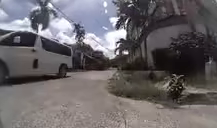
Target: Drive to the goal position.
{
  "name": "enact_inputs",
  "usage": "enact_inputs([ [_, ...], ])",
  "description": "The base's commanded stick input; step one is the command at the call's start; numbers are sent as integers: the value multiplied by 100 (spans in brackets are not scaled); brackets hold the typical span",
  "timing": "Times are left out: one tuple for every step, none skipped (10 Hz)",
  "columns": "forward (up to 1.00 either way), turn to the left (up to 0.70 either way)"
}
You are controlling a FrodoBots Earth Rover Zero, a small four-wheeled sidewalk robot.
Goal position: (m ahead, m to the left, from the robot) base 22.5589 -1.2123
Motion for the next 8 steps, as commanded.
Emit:
enact_inputs([
  [50,0],
  [50,0],
  [50,0],
  [50,0],
  [50,0],
  [50,0],
  [50,0],
  [50,0],
])
